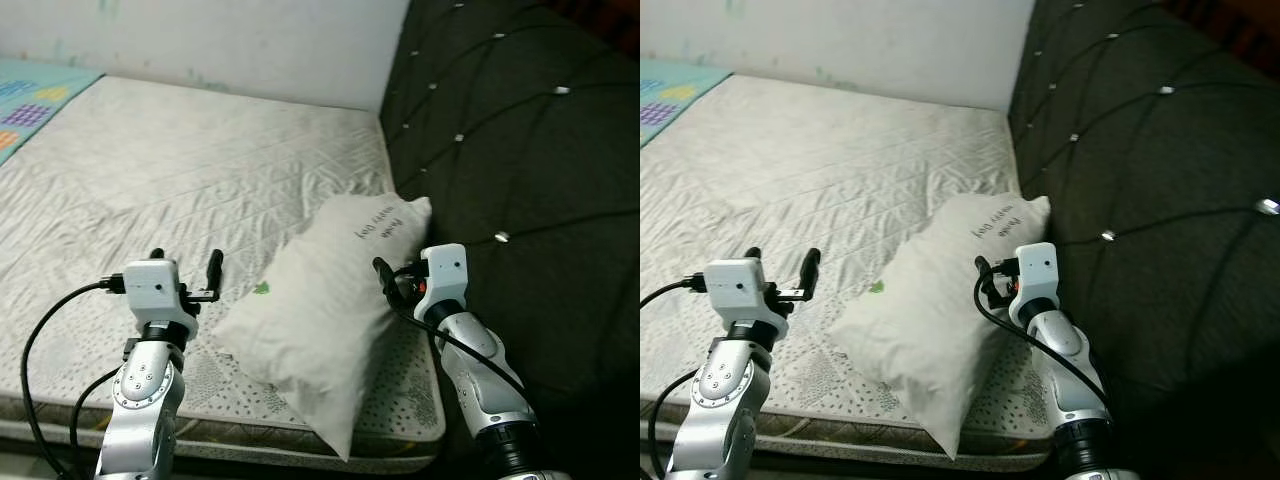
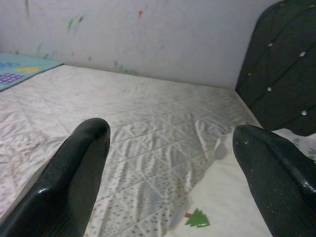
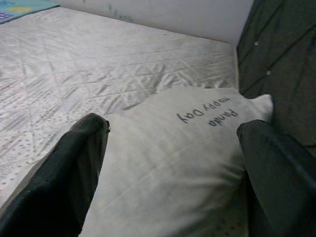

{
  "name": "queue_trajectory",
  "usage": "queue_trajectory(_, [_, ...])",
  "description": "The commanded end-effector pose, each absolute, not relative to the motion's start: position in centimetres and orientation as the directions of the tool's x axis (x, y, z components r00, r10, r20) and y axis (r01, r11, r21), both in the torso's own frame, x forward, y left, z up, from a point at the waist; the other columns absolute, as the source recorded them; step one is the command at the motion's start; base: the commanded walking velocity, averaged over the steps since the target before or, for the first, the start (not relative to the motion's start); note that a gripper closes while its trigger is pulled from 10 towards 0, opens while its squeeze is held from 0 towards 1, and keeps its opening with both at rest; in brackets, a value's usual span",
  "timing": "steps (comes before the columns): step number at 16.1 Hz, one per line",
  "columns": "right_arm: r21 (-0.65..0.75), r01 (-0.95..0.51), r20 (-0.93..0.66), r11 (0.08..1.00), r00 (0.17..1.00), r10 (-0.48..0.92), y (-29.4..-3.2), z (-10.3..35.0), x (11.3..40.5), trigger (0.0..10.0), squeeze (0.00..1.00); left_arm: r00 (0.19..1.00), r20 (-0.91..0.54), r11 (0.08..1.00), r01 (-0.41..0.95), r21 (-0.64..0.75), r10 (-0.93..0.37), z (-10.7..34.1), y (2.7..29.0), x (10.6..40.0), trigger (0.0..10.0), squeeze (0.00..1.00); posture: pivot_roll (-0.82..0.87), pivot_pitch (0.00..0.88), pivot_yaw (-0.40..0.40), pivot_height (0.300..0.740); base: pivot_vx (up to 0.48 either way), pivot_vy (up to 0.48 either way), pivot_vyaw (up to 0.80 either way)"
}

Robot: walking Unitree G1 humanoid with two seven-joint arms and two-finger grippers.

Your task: Clean up the room

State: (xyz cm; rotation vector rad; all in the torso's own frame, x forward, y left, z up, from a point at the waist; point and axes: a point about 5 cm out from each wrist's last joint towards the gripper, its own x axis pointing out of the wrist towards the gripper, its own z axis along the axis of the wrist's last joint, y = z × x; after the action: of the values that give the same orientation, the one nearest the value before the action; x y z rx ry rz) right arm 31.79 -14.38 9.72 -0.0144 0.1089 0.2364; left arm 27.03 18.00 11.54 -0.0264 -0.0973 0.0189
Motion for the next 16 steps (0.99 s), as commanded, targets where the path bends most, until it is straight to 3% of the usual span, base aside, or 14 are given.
queue_trajectory(1, [-0.003, -0.237, -0.079, 0.971, 0.968, 0.236, -14.55, 10.31, 31.87, 10.0, 0.00, 0.994, 0.105, 1.000, -0.016, -0.024, 0.018, 11.84, 17.83, 27.04, 10.0, 0.00, -0.05, 0.059, -0.094, 0.740, 0.000, 0.000, 0.00])
queue_trajectory(4, [0.000, -0.244, -0.078, 0.970, 0.967, 0.243, -14.50, 10.37, 31.88, 10.0, 0.00, 0.994, 0.103, 0.999, -0.018, -0.026, 0.021, 11.89, 17.88, 27.09, 10.0, 0.00, -0.05, 0.069, -0.095, 0.725, 0.000, 0.000, 0.00])
queue_trajectory(11, [-0.001, -0.267, -0.075, 0.964, 0.961, 0.267, -14.36, 10.44, 31.85, 10.0, 0.00, 0.995, 0.099, 0.999, -0.031, -0.030, 0.034, 11.87, 18.04, 27.04, 10.0, 0.00, -0.05, 0.078, -0.100, 0.635, 0.000, 0.000, 0.00])
queue_trajectory(16, [-0.012, -0.276, -0.074, 0.961, 0.959, 0.275, -14.34, 10.50, 31.95, 10.0, 0.00, 0.995, 0.097, 0.999, -0.036, -0.027, 0.039, 11.86, 18.01, 27.04, 10.0, 0.00, -0.05, 0.075, -0.100, 0.635, 0.000, 0.000, 0.00])
